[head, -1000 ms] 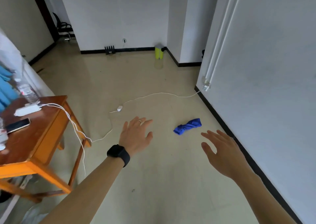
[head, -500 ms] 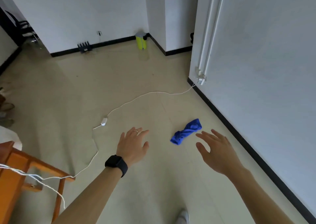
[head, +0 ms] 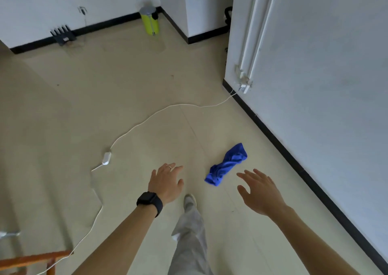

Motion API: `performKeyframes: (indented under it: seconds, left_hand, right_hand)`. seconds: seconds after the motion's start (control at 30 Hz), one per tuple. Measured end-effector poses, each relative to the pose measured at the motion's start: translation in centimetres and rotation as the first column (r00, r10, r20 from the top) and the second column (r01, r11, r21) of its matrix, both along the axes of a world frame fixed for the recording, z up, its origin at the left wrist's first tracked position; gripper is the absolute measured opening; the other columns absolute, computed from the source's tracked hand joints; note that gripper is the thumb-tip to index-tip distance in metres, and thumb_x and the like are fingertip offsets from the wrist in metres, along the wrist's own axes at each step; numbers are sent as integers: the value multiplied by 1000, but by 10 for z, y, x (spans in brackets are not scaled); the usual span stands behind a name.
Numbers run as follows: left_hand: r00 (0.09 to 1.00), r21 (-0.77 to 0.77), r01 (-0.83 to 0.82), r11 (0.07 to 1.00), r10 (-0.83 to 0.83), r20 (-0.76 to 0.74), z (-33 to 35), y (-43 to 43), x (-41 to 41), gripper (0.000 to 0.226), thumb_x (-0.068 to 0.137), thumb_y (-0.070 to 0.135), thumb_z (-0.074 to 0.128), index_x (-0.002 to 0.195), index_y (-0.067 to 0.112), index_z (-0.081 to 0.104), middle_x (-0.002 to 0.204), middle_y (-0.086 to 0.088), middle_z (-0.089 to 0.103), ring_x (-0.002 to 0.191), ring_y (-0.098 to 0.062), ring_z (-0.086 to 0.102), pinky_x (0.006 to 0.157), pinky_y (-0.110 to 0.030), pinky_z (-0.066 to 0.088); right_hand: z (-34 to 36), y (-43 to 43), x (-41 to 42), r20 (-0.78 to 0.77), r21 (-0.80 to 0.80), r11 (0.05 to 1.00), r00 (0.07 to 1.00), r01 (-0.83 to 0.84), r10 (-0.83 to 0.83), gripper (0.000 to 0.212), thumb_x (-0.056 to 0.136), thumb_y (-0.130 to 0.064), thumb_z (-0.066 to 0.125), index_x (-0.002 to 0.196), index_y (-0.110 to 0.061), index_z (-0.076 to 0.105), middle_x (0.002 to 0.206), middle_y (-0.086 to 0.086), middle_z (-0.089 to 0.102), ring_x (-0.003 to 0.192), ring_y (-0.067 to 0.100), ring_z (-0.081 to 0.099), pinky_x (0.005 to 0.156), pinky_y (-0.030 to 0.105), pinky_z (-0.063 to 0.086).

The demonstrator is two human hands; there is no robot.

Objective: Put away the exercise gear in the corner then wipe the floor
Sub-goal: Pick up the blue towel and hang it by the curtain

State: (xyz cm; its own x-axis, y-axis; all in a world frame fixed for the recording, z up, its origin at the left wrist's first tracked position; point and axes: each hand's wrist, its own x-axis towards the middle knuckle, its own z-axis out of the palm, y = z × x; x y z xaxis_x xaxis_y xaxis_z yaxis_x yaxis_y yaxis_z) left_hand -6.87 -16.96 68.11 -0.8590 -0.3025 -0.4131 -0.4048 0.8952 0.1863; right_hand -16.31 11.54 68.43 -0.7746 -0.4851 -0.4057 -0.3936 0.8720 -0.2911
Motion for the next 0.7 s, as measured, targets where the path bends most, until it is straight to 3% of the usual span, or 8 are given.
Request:
performKeyframes:
  seconds: [0.2,0.37,0.57,0.7]
  left_hand:
    - [978,81,90,993,-103,180,-74,-61,-97,54,99,37,40,152,32,30,162,1,25,150,-22,16,120,-45,18]
    - [933,98,168,981,-191,305,-146,-113,-173,56,100,38,39,154,30,26,163,1,23,151,-24,13,120,-48,15]
    - [879,110,204,973,-232,417,-273,-132,-212,58,101,41,37,155,29,21,162,0,25,150,-25,15,118,-48,19]
    - [867,127,186,974,-223,445,-374,-128,-223,58,101,45,35,155,28,22,162,-1,26,150,-26,16,118,-47,20]
  right_hand:
    - [-74,-57,-66,170,73,974,960,214,-223,57,102,-51,35,156,-37,21,161,-10,29,152,18,17,123,37,17]
    - [-140,-109,-134,279,129,947,906,294,-319,58,102,-46,39,156,-33,24,159,-10,33,149,18,22,118,33,24]
    - [-260,-130,-172,363,166,891,814,423,-454,55,101,-43,43,154,-34,30,155,-12,39,144,18,29,111,36,35]
    - [-359,-138,-179,424,218,891,783,399,-455,54,101,-42,44,153,-32,31,153,-10,42,142,19,32,107,35,38]
